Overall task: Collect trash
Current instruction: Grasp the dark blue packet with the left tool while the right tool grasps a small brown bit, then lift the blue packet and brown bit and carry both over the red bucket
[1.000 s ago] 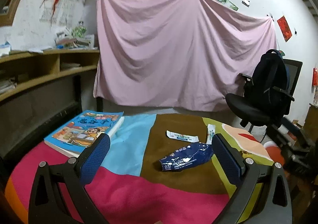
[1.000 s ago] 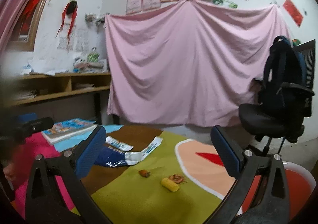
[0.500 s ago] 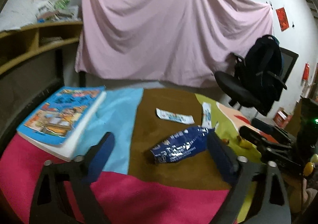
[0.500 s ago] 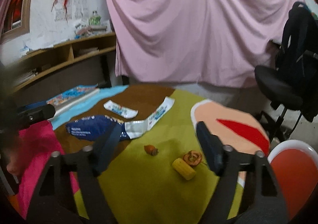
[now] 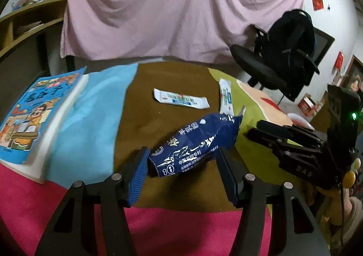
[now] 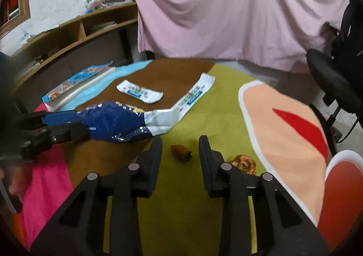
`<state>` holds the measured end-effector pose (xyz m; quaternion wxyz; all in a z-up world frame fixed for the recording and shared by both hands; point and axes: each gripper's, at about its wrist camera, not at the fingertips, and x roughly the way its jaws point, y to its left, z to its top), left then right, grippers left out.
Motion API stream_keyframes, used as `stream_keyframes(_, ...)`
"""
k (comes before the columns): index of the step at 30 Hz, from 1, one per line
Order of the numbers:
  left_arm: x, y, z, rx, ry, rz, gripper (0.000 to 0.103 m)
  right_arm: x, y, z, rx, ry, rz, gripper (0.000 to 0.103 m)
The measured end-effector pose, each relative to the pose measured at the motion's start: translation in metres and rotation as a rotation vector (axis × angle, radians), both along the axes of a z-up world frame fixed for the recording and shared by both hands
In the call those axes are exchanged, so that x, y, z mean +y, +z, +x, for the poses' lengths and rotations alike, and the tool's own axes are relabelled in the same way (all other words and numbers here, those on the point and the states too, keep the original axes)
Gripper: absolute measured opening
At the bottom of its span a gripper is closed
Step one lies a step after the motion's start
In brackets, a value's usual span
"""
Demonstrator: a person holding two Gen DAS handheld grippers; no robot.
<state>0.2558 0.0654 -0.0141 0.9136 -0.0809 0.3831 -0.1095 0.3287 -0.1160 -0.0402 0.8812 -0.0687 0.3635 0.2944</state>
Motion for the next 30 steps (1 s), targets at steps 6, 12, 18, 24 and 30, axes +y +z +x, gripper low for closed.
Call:
stream_keyframes(6, -0.011, -0.003, 0.002, 0.021, -0.043, 0.053, 0.052, 0.004, -0.006, 0.004, 0.045, 0.009, -0.033, 0.051)
stream_keyframes(12, -0.022, -0.007, 0.005, 0.038, -0.059, 0.112, 0.034, 0.001, -0.002, 0.003, 0.045, 0.002, -0.009, 0.046)
stream_keyframes(18, -0.036, -0.007, 0.001, 0.008, -0.095, 0.177, 0.026, 0.000, 0.000, 0.000, 0.038, -0.001, 0.007, 0.045)
stream_keyframes(24, -0.052, -0.003, -0.010, -0.071, -0.125, 0.240, 0.023, -0.005, 0.003, -0.005, 0.034, -0.005, 0.025, 0.045)
stream_keyframes(30, -0.053, 0.003, -0.018, -0.128, -0.097, 0.238, 0.022, -0.011, 0.008, -0.014, 0.009, -0.010, 0.046, 0.045)
